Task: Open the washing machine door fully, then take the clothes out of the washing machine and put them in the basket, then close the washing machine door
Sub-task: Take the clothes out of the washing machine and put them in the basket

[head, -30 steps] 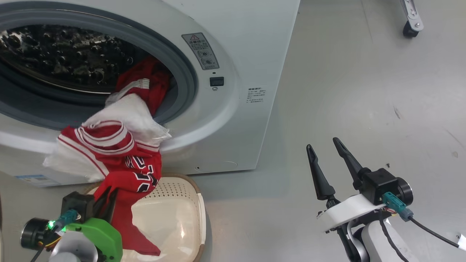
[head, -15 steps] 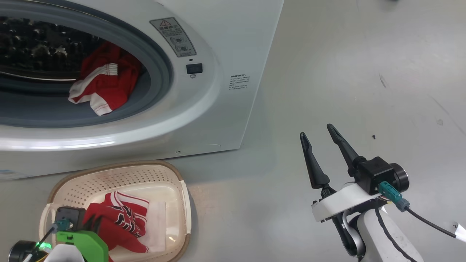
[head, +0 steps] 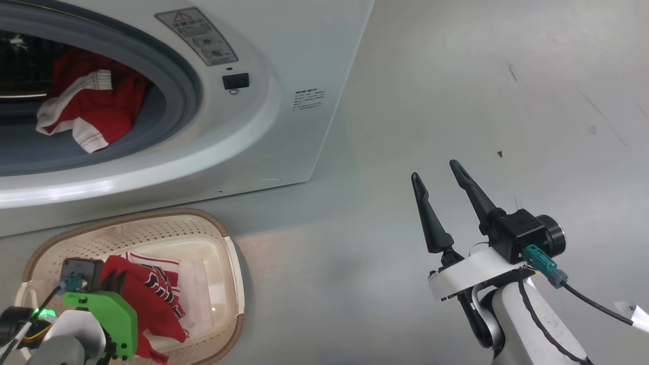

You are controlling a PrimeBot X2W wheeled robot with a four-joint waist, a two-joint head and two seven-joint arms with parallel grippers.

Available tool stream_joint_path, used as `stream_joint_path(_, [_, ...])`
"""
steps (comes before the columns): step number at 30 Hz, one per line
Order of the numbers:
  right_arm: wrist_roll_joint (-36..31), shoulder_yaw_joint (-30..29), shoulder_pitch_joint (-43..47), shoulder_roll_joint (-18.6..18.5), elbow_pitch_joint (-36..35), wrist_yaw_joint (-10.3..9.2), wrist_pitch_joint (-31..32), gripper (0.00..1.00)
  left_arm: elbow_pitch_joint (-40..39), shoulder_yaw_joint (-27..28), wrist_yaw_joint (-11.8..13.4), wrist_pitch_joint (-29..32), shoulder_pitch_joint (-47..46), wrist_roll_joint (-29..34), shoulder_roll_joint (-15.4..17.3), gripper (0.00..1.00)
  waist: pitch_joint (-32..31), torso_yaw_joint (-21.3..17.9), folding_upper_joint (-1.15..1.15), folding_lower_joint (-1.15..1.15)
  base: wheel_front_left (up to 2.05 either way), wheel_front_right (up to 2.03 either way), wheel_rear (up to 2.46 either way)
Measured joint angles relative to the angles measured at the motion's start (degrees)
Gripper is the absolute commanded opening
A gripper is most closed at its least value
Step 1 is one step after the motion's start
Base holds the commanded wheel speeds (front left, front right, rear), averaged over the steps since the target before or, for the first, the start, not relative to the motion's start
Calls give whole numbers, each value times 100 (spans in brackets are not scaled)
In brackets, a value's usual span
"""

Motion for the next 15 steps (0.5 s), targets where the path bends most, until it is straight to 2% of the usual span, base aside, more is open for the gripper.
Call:
stream_joint_path(8, [27, 110, -115, 19, -89, -87, 0, 100, 487, 15, 0, -109, -249, 16, 103, 0, 346, -236, 0, 0, 0, 0, 0])
stream_joint_path(15, [63, 81, -163, 30, -111, -145, 0, 100, 904, 10, -1, -178, -373, -2, -2, 0, 475, -383, 0, 0, 0, 0, 0])
